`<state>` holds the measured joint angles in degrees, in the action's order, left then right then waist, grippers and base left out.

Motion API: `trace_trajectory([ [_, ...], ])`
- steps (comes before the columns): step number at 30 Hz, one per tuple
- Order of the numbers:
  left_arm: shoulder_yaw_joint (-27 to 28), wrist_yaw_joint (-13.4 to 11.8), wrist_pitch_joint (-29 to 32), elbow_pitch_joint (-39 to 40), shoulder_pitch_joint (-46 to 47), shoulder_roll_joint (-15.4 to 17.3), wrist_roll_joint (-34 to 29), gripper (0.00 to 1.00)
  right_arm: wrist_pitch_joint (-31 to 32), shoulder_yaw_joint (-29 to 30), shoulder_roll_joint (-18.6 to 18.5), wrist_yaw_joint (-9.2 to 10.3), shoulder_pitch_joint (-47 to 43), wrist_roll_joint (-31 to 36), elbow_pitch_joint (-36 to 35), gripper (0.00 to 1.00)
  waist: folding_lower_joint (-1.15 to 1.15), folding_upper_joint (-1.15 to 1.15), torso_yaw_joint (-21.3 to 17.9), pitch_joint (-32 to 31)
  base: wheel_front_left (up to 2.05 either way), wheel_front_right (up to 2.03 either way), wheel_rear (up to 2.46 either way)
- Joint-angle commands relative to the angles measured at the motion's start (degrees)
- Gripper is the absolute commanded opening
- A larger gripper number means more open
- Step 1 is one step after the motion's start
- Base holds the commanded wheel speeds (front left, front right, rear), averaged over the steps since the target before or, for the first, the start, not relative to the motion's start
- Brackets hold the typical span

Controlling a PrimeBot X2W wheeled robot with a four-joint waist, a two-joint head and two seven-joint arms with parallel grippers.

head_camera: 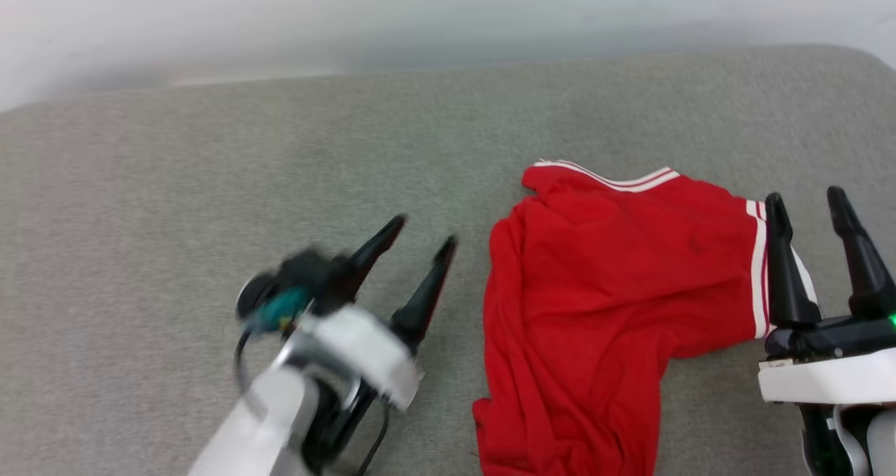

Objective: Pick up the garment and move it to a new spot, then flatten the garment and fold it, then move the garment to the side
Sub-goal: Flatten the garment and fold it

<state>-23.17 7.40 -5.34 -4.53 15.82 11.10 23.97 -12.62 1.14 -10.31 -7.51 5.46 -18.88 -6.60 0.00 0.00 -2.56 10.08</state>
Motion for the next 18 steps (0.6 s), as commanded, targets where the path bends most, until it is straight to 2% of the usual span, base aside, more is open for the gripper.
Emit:
trace_trajectory([
  [1, -2.0, 0.1, 3.9, -0.8, 4.1, 0.6, 1.6, 1.00, -0.5, 0.2, 0.4, 0.04, 0.9, 0.6, -0.8, 1.00, 0.00, 0.00, -1.7, 1.8, 0.00, 0.00, 0.00],
  [11, -11.5, 0.1, 37.3, -13.0, 29.7, 3.8, 17.7, 1.00, -1.9, -0.7, 2.2, 0.03, 4.1, 2.0, -1.4, 1.00, 0.00, 0.00, -7.2, 8.4, 0.00, 0.00, 0.00],
  [14, -12.5, 0.1, 44.0, -17.3, 33.8, 4.0, 20.8, 1.00, -2.1, -1.6, 2.8, 0.04, 4.6, 2.5, -0.5, 1.00, 0.00, 0.00, -8.7, 9.9, 0.00, 0.00, 0.00],
  [18, -14.5, 0.1, 48.7, -21.7, 37.4, 4.0, 22.0, 1.00, -2.4, -2.6, 3.2, 0.04, 5.6, 2.7, 0.1, 1.00, 0.00, 0.00, -10.4, 11.7, 0.00, 0.00, 0.00],
])
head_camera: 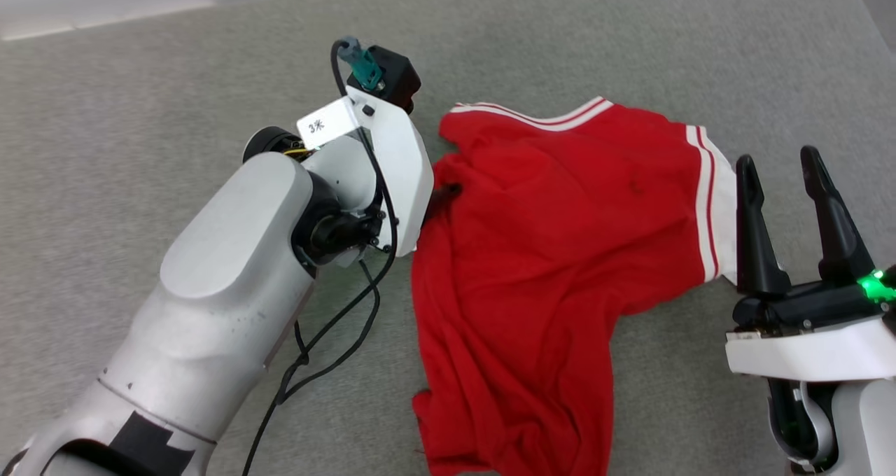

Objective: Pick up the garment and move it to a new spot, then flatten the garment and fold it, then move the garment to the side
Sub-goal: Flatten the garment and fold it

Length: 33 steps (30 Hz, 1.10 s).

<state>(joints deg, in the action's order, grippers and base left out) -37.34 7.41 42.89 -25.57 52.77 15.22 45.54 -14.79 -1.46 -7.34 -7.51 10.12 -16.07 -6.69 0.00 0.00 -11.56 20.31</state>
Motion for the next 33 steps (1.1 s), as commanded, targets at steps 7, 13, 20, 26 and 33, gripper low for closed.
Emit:
trace_trajectory([
  [7, -4.7, 0.1, 0.5, -6.6, 2.6, 0.1, -1.5, 1.00, -0.5, -0.3, 1.2, 0.04, 1.8, 0.1, 0.4, 1.00, 0.00, 0.00, -2.8, 3.4, 0.00, 0.00, 0.00],
  [13, -7.8, 0.1, -1.2, -7.7, -1.0, 1.5, 1.8, 0.00, -0.4, 0.1, 1.4, 0.04, 1.1, 0.8, 0.3, 1.00, 0.00, 0.00, -1.9, 3.1, 0.00, 0.00, 0.00],
  [20, -5.4, 0.0, -15.6, -5.5, -5.2, 5.9, 3.3, 0.00, -0.4, 0.5, 0.0, 0.04, -0.2, 1.6, 1.1, 1.00, 0.00, 0.00, 1.8, -1.0, 0.00, 0.00, 0.00],
  [26, -0.9, -1.0, -25.8, -1.0, -11.4, 10.4, 4.6, 0.00, -0.2, 0.5, -1.3, 0.04, -2.0, 1.7, 1.9, 1.00, 0.00, 0.00, 6.3, -5.3, 0.00, 0.00, 0.00],
  [33, 3.3, -5.3, -31.6, 8.5, -18.2, 17.6, 3.8, 0.00, 1.1, 0.6, -1.8, 0.04, -3.2, 1.4, 1.5, 1.00, 0.00, 0.00, 9.9, -7.2, 0.00, 0.00, 0.00],
])
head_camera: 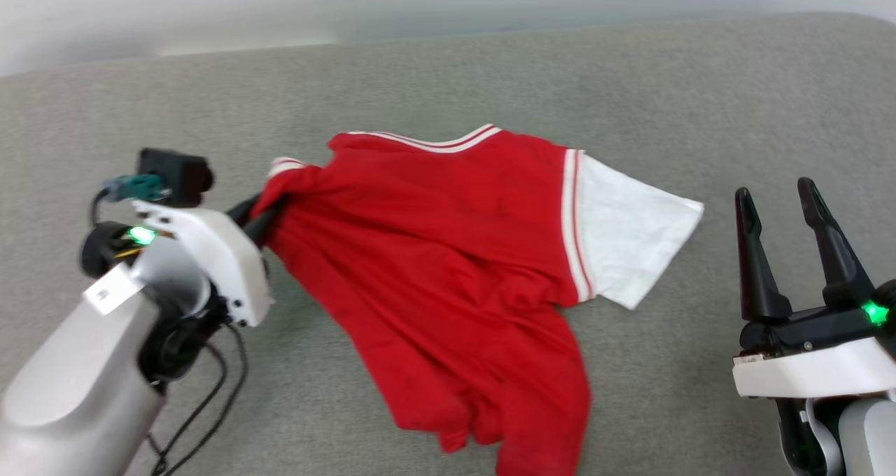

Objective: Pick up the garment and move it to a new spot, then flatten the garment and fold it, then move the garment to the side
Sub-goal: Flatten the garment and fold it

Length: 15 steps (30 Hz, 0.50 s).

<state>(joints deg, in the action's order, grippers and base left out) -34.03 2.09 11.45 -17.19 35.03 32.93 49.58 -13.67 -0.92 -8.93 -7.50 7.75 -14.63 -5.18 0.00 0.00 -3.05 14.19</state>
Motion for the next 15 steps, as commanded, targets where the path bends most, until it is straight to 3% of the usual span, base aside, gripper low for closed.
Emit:
trace_trajectory([
  [1, 0.7, -1.0, -1.0, 1.9, -1.4, 1.1, -0.8, 0.00, 0.1, 0.1, -0.2, 0.02, -0.9, 0.0, -0.1, 1.00, 0.00, 0.00, 1.8, -1.1, 0.00, 0.00, 0.00],
  [4, 1.9, -4.9, -3.4, 7.1, -3.5, 3.8, -3.4, 0.00, 0.6, -0.2, 0.0, 0.03, -0.8, 0.0, -0.2, 1.00, 0.00, 0.00, 2.2, -0.9, 0.00, 0.00, 0.00],
  [7, 0.3, -7.2, -3.5, 10.8, -6.1, 3.8, -5.4, 0.00, 0.9, -0.8, 0.3, 0.03, -0.8, 0.0, 0.0, 1.00, 0.00, 0.00, 2.1, -0.6, 0.00, 0.00, 0.00],
  [15, -9.6, -5.4, 2.4, 9.5, -9.8, -0.7, -7.8, 0.00, 0.8, -1.3, 0.4, 0.03, -0.4, -0.4, 1.1, 1.00, 0.00, 0.00, 0.6, -0.3, 0.00, 0.00, 0.00],
])
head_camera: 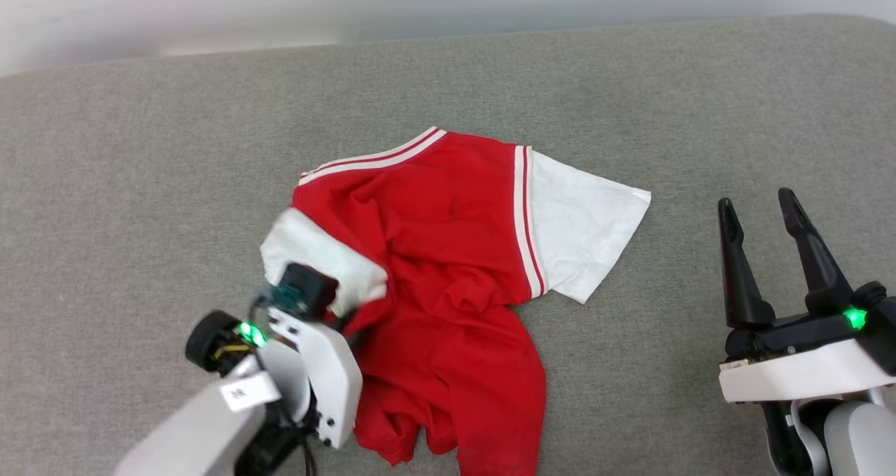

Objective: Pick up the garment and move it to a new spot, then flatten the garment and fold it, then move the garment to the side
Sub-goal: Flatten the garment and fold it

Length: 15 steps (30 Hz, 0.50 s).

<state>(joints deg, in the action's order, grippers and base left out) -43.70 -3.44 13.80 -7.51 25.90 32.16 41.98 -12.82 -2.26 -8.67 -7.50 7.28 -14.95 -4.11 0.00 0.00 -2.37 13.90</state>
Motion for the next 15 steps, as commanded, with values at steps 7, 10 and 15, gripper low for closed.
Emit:
trace_trajectory([
  [7, -2.4, 0.7, -1.1, -7.2, -1.2, -2.9, -1.0, 1.00, 0.0, -0.4, 0.2, 0.03, -0.3, -0.3, 1.0, 1.00, 0.00, 0.00, -0.6, -1.0, 0.00, 0.00, 0.00],
  [10, -1.0, 0.2, -3.4, -8.2, -1.6, -3.2, -0.2, 1.00, 0.1, -0.2, 0.3, 0.02, -0.9, -0.4, 1.4, 1.00, 0.00, 0.00, -0.2, -1.9, 0.00, 0.00, 0.00],
  [15, 2.1, -1.4, -8.4, -7.1, -3.4, -2.5, 1.0, 1.00, 0.4, -0.1, 0.1, 0.02, -1.8, -0.7, 1.6, 1.00, 0.00, 0.00, 0.9, -4.4, 0.00, 0.00, 0.00],
])
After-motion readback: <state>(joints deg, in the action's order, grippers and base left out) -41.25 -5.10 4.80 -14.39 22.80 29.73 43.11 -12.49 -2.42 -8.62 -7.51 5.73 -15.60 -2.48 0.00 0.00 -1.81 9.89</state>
